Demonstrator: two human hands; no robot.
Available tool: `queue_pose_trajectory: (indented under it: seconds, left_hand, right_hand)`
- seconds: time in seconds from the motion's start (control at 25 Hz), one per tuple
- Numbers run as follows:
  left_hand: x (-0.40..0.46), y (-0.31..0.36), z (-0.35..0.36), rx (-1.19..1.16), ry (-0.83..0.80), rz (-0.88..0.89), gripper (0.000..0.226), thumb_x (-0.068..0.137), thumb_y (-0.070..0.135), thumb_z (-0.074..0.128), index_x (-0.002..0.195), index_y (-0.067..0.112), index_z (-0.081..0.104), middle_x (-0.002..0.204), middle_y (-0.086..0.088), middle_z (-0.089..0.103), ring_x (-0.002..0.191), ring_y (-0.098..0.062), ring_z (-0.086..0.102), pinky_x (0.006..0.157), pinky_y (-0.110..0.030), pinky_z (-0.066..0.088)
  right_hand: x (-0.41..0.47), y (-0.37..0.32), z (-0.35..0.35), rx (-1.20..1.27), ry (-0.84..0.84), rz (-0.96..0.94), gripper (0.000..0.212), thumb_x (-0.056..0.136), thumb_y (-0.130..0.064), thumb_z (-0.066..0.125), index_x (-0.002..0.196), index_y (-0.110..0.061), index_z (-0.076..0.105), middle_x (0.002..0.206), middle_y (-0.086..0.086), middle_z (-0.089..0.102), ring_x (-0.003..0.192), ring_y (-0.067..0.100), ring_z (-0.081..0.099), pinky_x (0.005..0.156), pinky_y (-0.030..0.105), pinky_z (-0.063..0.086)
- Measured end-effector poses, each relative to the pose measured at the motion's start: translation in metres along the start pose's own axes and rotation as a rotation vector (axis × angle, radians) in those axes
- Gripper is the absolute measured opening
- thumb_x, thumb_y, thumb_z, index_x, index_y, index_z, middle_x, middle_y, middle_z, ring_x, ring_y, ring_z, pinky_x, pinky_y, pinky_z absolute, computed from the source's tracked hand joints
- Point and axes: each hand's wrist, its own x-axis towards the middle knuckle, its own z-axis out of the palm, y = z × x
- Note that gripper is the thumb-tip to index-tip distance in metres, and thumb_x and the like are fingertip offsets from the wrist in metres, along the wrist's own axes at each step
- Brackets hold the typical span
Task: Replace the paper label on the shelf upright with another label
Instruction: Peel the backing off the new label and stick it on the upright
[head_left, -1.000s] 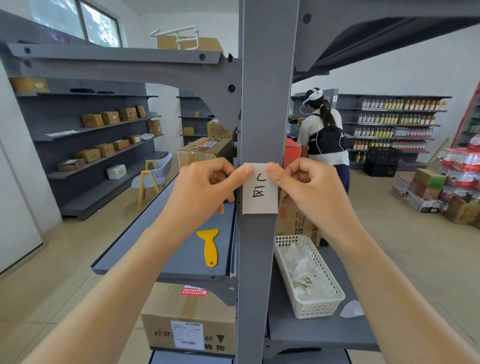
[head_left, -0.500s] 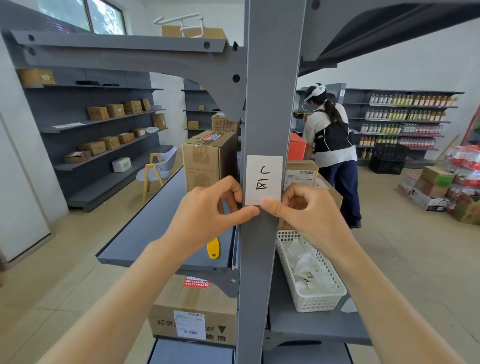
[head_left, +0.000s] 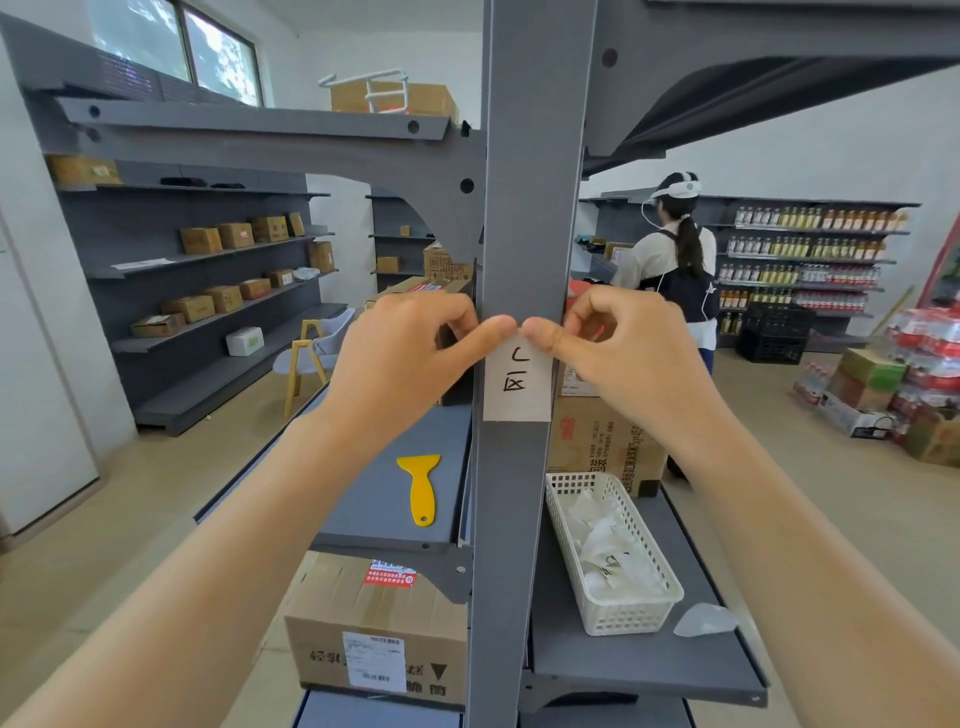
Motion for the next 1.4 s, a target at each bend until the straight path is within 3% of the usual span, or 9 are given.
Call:
queue_pose_trajectory:
  seconds: [0.08, 0.2, 0.36, 0.6, 0.8, 0.92, 1.08, 1.2, 1.4]
  left_hand:
    - [-0.008, -0.002, 0.002, -0.042, -0.019, -0.008, 0.041, 0.093, 0.059, 0.054, 0.072, 0.025, 0.061, 0.07, 0.014, 0.068, 0.054, -0.004, 0.057, 0.048, -0.032, 0.049]
    - [-0.027, -0.004, 0.014, -0.08, -0.009, -0.023, 0.039, 0.088, 0.06, 0.06, 0.077, 0.022, 0.059, 0.063, 0.023, 0.057, 0.052, -0.001, 0.055, 0.047, -0.03, 0.049]
    - [-0.051, -0.012, 0.032, 0.021, -0.033, -0.005, 0.052, 0.084, 0.076, 0.045, 0.081, 0.025, 0.051, 0.059, 0.022, 0.052, 0.044, 0.0, 0.047, 0.042, -0.024, 0.044]
    - [-0.033, -0.017, 0.01, 0.318, -0.068, 0.314, 0.06, 0.085, 0.078, 0.038, 0.076, 0.026, 0.064, 0.07, 0.011, 0.07, 0.05, -0.005, 0.053, 0.04, -0.022, 0.04]
    - [0.007, -0.003, -0.01, 0.422, -0.021, 0.208, 0.062, 0.098, 0.068, 0.033, 0.068, 0.025, 0.067, 0.051, 0.009, 0.05, 0.043, -0.004, 0.04, 0.041, -0.019, 0.026]
    - [0.008, -0.007, -0.006, 0.192, -0.134, 0.073, 0.054, 0.096, 0.067, 0.04, 0.073, 0.026, 0.068, 0.061, 0.01, 0.065, 0.047, -0.004, 0.054, 0.044, -0.018, 0.037]
    - [-0.012, -0.005, 0.014, -0.44, -0.127, -0.155, 0.033, 0.089, 0.046, 0.068, 0.072, 0.02, 0.055, 0.071, -0.002, 0.075, 0.046, -0.019, 0.065, 0.044, -0.022, 0.051]
    - [-0.031, -0.005, 0.028, -0.518, -0.075, -0.116, 0.037, 0.078, 0.047, 0.075, 0.076, 0.023, 0.047, 0.076, -0.013, 0.074, 0.047, -0.029, 0.062, 0.042, -0.027, 0.048]
    - [-0.047, -0.012, 0.042, -0.592, -0.028, -0.149, 0.037, 0.075, 0.045, 0.08, 0.078, 0.029, 0.048, 0.073, -0.004, 0.073, 0.051, -0.037, 0.059, 0.04, -0.042, 0.045]
  right_hand:
    - [-0.003, 0.005, -0.003, 0.016, -0.015, 0.021, 0.04, 0.082, -0.06, 0.074, 0.069, -0.024, 0.063, 0.069, -0.002, 0.072, 0.065, 0.016, 0.069, 0.069, 0.046, 0.061]
    - [-0.018, 0.015, 0.005, 0.044, -0.027, 0.032, 0.036, 0.083, -0.055, 0.075, 0.069, -0.025, 0.06, 0.068, -0.004, 0.069, 0.061, 0.011, 0.062, 0.066, 0.04, 0.056]
    - [-0.041, 0.025, 0.02, -0.007, -0.088, 0.062, 0.039, 0.078, -0.062, 0.075, 0.069, -0.028, 0.059, 0.067, -0.008, 0.068, 0.065, 0.007, 0.062, 0.067, 0.041, 0.057]
    - [-0.03, 0.013, 0.004, -0.285, -0.217, 0.08, 0.045, 0.067, -0.073, 0.077, 0.082, -0.032, 0.065, 0.073, -0.015, 0.07, 0.073, -0.002, 0.064, 0.06, 0.024, 0.045]
    - [-0.004, -0.003, 0.0, -0.162, -0.002, 0.012, 0.059, 0.076, -0.085, 0.053, 0.07, -0.028, 0.066, 0.067, -0.011, 0.07, 0.07, 0.01, 0.069, 0.071, 0.045, 0.06]
    - [0.001, 0.002, -0.009, -0.126, -0.033, 0.039, 0.057, 0.071, -0.086, 0.057, 0.071, -0.031, 0.07, 0.066, -0.009, 0.072, 0.067, 0.013, 0.071, 0.072, 0.05, 0.062]
    - [-0.011, 0.009, -0.008, -0.163, -0.088, 0.027, 0.048, 0.072, -0.079, 0.064, 0.069, -0.032, 0.07, 0.064, -0.011, 0.073, 0.067, 0.007, 0.069, 0.07, 0.046, 0.061]
    - [-0.023, 0.01, -0.002, -0.262, -0.115, 0.019, 0.051, 0.072, -0.081, 0.063, 0.066, -0.032, 0.069, 0.062, -0.014, 0.07, 0.068, 0.003, 0.067, 0.065, 0.035, 0.056]
    - [-0.034, 0.014, 0.005, -0.277, -0.134, 0.016, 0.057, 0.071, -0.087, 0.058, 0.067, -0.03, 0.069, 0.06, -0.017, 0.068, 0.065, -0.002, 0.064, 0.06, 0.026, 0.05]
